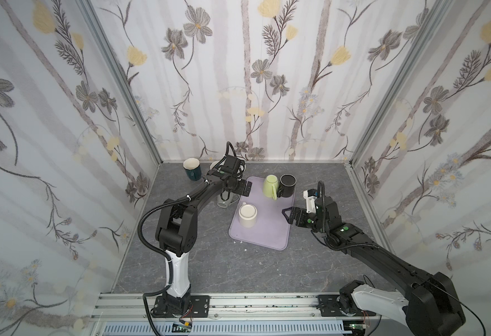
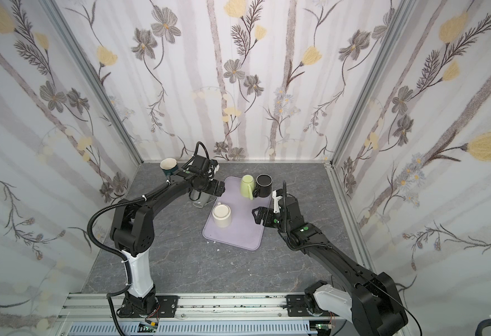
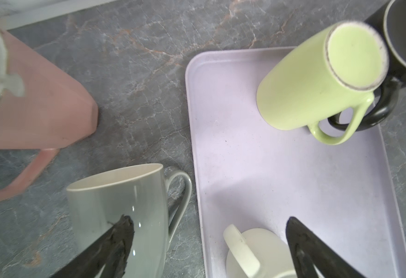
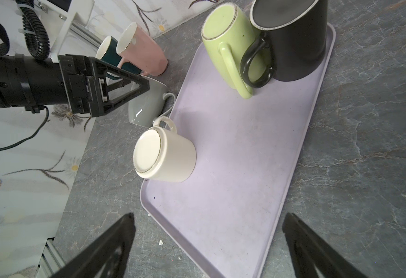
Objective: Turn the mug right side up
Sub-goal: Rotate the mug at the top-center of the table, then move the mug to the top-center of the table.
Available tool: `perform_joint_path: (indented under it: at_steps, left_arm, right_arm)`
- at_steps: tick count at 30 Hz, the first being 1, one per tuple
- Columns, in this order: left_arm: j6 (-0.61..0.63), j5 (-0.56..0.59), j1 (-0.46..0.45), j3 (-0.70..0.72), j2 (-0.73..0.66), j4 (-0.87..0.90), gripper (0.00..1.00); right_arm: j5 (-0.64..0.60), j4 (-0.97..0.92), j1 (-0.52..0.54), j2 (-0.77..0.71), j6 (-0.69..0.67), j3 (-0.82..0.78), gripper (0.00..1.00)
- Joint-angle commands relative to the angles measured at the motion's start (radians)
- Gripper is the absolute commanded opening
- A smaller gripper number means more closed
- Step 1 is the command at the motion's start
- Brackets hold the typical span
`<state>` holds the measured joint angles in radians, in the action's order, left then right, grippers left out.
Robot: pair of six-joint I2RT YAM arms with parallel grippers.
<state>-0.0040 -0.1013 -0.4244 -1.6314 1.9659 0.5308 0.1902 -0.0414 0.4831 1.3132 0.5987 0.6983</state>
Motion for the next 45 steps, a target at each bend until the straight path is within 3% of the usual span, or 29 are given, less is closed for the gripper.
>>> perform_joint_path:
  at_steps: [1,5,14,17,20,24,30,38,45]
  left_arm:
    - [-0.072,0.106,0.003,0.0,-0.03,0.05,1.0]
    - [-0.209,0.185,0.011,0.128,-0.144,0.001,1.0]
    - [-0.533,0.197,0.029,0.493,-0.394,-0.17,1.0]
    - [-0.595,0.276,0.029,0.595,-0.461,-0.206,1.0]
    - [-0.616,0.312,0.041,0.646,-0.509,-0.21,1.0]
    - [-0.628,0.346,0.05,0.667,-0.563,-0.167,1.0]
    - [-0.667,0.372,0.062,0.762,-0.695,-0.191,1.0]
    - [-0.662,0.377,0.065,0.821,-0.798,-0.147,1.0]
    - [-0.662,0.382,0.069,0.85,-0.851,-0.131,1.0]
  right_arm:
    - [0.032,0.043,0.002,0.048,-0.057,0.085,0.96]
    - [0.06,0.012,0.003,0.219,-0.121,0.269,0.96]
    - [0.109,-0.128,0.078,0.702,-0.167,0.852,0.91]
    - [0.073,-0.216,0.112,0.854,-0.174,1.063,0.9]
    - [0.129,-0.215,0.128,0.969,-0.156,1.198,0.87]
    - [0.222,-0.17,0.135,1.065,-0.09,1.284,0.81]
    - [0.336,-0.02,0.162,1.142,0.012,1.289,0.78]
    - [0.346,0.063,0.204,1.22,0.083,1.307,0.78]
    - [0.289,-0.008,0.232,1.259,0.058,1.359,0.79]
